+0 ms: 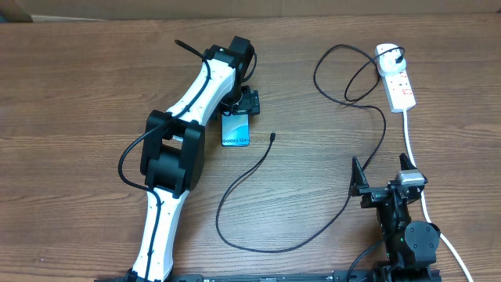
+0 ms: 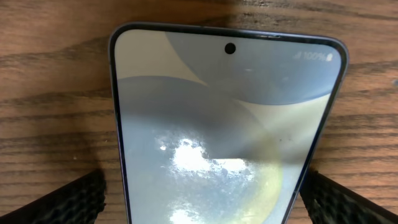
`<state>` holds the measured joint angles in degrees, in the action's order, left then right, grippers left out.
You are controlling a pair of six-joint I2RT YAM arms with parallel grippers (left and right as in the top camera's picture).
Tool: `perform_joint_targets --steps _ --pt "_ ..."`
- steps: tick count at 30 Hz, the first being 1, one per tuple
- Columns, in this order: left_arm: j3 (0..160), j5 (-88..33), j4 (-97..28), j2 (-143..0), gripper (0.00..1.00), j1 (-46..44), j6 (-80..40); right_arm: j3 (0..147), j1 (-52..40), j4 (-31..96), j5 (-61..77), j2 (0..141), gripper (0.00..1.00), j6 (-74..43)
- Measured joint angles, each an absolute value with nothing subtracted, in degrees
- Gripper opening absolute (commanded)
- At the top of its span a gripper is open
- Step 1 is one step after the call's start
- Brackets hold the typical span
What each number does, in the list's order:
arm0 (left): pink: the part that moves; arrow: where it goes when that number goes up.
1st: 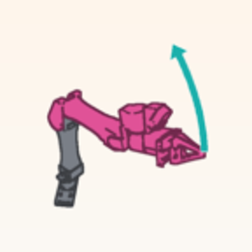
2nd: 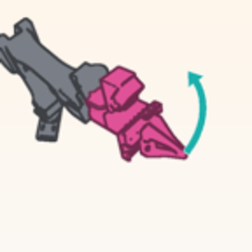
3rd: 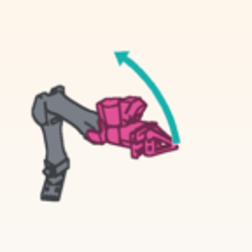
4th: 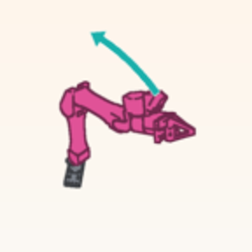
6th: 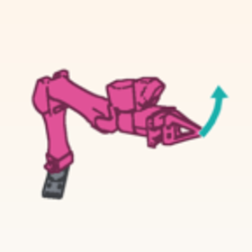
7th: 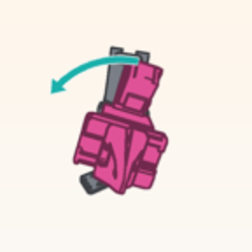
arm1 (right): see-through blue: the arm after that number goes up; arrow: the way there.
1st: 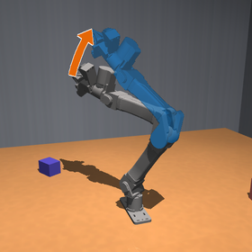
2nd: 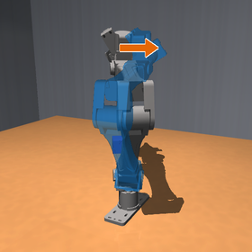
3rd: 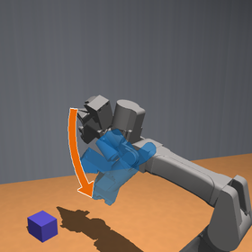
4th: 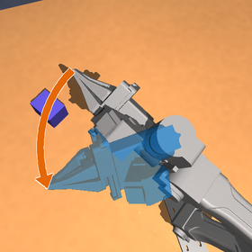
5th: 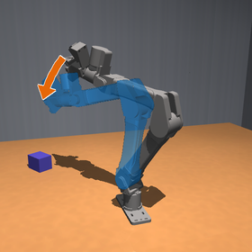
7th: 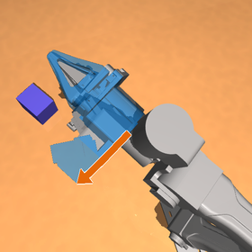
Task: Plug charger to phone and switch on socket
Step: 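Close the left gripper on the smartphone's bottom edge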
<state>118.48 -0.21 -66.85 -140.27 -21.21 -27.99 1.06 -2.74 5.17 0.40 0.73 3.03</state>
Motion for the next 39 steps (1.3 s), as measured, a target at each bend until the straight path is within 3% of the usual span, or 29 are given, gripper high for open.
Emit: perform_joint_targets --steps 9,14,39 --pt "118.48 -0.16 -66.83 -140.27 0.95 -21.21 -28.12 1.06 -2.72 5.17 0.4 0.73 1.0 3.03" --pt "118.48 -0.16 -66.78 -140.27 0.84 -21.21 -28.4 1.06 -2.72 5.15 0.4 0.73 1.0 3.03" --pt "118.48 -0.1 -66.7 -140.27 0.77 -21.28 -28.38 1.06 -2.74 5.17 0.4 0.73 1.0 3.03"
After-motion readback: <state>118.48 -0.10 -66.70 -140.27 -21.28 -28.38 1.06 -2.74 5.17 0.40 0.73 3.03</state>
